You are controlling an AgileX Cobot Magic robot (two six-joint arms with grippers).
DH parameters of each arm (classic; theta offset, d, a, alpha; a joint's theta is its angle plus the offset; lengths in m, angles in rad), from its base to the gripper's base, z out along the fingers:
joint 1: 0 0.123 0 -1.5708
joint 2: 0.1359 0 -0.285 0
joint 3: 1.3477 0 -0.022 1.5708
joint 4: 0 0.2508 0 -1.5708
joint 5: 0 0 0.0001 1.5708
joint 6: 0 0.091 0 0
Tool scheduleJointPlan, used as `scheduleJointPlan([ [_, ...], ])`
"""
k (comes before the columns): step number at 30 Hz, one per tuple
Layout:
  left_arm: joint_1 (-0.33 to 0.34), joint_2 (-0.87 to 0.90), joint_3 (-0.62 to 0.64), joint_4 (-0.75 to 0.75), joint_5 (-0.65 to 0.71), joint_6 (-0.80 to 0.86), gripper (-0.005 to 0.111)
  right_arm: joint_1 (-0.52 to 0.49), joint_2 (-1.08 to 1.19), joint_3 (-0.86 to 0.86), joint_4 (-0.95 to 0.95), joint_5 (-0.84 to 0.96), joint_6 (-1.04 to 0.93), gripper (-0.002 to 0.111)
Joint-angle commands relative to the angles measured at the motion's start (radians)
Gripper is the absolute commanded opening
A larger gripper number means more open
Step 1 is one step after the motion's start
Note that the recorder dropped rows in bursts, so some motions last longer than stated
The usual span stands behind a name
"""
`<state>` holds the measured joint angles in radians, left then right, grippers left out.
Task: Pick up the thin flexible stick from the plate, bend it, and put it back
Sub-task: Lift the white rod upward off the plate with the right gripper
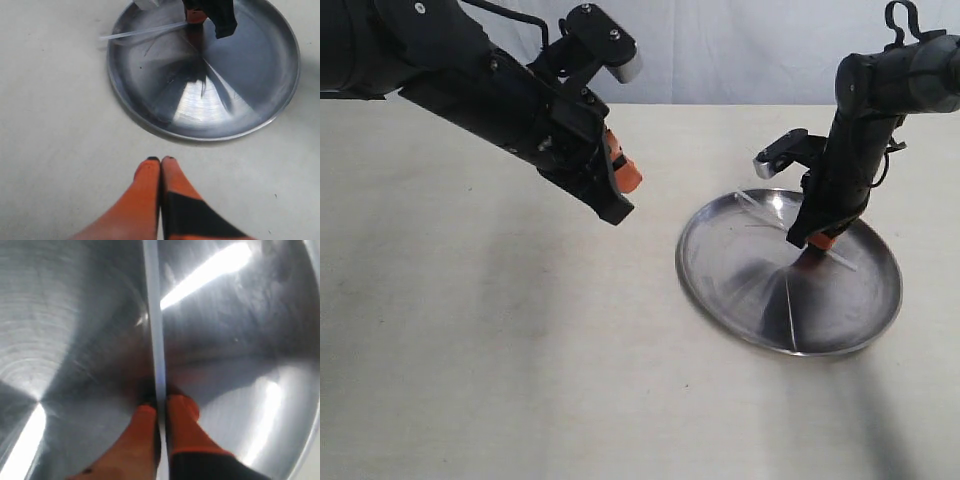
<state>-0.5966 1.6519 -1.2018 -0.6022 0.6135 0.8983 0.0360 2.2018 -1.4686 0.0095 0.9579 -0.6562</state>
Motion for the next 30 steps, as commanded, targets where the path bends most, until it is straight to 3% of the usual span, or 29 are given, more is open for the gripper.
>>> scheduleJointPlan([
  [1,-0.004,0.000,-0.006,0.025,-0.051,-0.001,0.000,-0.006,0.010,0.018,0.067,0.043,-0.002,-0.001],
  [8,-0.004,0.000,-0.006,0.025,-0.182,-0.001,0.000,0.028,-0.085,0.018,0.152,0.215,-0.022,-0.001],
  [23,-0.004,0.000,-0.006,0.072,-0.188,-0.001,0.000,0.112,-0.157,0.018,0.200,0.263,-0.021,-0.001],
  [30,-0.004,0.000,-0.006,0.093,-0.181,-0.015,0.030,0.129,-0.278,0.042,0.284,0.263,0.001,-0.001],
])
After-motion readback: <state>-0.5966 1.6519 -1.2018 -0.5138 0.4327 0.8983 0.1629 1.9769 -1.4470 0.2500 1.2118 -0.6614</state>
